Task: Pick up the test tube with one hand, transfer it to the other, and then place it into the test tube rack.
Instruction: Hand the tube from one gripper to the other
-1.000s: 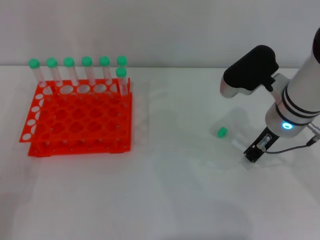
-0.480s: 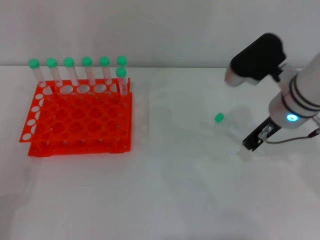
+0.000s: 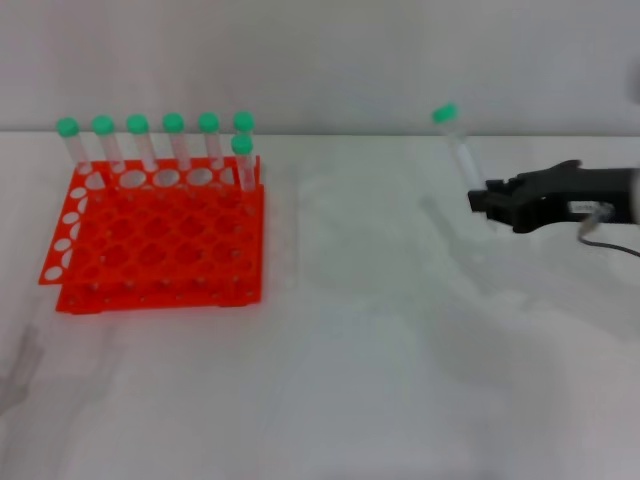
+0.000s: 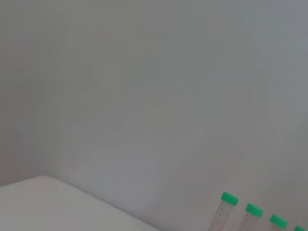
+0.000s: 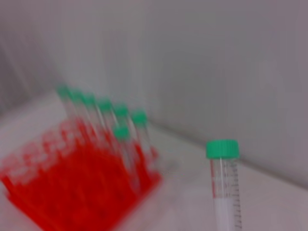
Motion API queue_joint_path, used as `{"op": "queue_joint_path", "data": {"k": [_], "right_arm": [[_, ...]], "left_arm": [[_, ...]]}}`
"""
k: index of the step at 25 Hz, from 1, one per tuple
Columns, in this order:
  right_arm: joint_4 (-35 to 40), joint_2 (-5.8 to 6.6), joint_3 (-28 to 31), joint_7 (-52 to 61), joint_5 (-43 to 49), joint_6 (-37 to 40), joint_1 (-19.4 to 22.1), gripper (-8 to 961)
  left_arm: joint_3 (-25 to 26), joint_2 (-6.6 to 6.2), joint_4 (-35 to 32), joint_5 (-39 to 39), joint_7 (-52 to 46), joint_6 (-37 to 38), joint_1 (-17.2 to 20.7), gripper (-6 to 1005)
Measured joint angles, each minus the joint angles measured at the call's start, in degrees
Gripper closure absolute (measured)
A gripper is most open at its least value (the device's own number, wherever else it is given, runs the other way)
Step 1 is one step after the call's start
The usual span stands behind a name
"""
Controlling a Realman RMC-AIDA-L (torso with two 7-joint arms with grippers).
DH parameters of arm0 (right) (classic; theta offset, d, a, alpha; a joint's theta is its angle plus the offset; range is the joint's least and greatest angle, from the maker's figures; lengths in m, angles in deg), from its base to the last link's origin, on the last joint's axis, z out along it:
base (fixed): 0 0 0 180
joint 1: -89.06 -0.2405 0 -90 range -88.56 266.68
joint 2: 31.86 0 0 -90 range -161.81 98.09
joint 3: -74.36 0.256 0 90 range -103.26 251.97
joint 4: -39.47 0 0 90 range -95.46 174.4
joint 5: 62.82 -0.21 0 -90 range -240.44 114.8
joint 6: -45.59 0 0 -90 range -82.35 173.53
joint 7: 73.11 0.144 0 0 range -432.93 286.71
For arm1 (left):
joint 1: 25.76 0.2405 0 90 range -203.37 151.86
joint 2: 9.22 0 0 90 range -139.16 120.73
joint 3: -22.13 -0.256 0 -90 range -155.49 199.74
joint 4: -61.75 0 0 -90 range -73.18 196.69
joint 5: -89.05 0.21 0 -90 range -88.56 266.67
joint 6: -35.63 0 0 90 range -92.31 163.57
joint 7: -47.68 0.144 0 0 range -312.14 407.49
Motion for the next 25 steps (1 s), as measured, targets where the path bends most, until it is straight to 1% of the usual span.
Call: {"op": "queue_joint_path", "data": {"k": [2, 4, 6, 7, 8, 11, 13, 16, 17, 20, 22, 25], "right_arm": [[-3.9, 0.02, 2.3, -9.4, -11.7, 0.5, 2.8, 773], [-9.8, 0.01, 4.4, -18.2, -22.2, -0.6, 4.2, 773], [-18.0, 0.01, 6.4, -29.2, -33.0, -3.3, 4.8, 773], [-24.4, 0.0, 7.3, -36.8, -39.3, -5.1, 4.6, 773], [-27.8, 0.02, 7.7, -40.9, -42.6, -6.1, 4.4, 772], [-38.3, 0.0, 8.2, -54.8, -51.0, -9.3, 3.5, 772], [-45.1, -0.07, 7.7, -67.1, -56.3, -12.3, 3.0, 771], [-53.6, -0.33, 4.7, -82.7, -64.4, -17.2, 2.2, 768], [-57.2, -0.42, 2.7, -88.7, -68.2, -19.2, 1.8, 768], [-62.3, -0.75, -2.2, -97.4, -73.0, -20.7, 1.2, 765], [-63.6, -0.84, -4.8, -99.4, -73.8, -20.4, 0.9, 764], [-64.5, -0.85, -7.1, -100.0, -74.2, -19.7, 0.7, 762]], "left_arm": [[0.0, -0.01, -0.1, 0.4, 0.0, -0.9, -0.2, 123], [0.0, -0.02, -0.1, 1.2, 0.0, -2.4, -0.4, 123], [0.0, -0.03, -0.1, 2.5, 0.0, -3.7, -0.6, 123], [0.0, -0.05, -0.2, 3.5, 0.1, -4.3, -0.8, 124], [0.0, -0.1, -0.3, 4.4, 0.0, -4.8, -1.1, 124], [0.0, -0.49, -0.6, 8.6, -0.3, -6.2, -2.3, 124], [0.0, -0.58, -0.7, 10.8, -0.3, -7.3, -2.9, 124], [0.0, -0.64, -0.7, 14.5, -0.3, -9.5, -3.9, 124], [0.0, -0.67, -0.7, 16.0, -0.3, -10.1, -4.4, 124], [0.0, -0.61, -0.6, 19.8, -0.3, -10.5, -6.0, 124], [0.0, -0.49, -0.5, 22.8, -0.3, -10.5, -7.2, 125], [0.0, -0.2, 0.0, 27.4, -0.4, -10.4, -9.1, 125]]}}
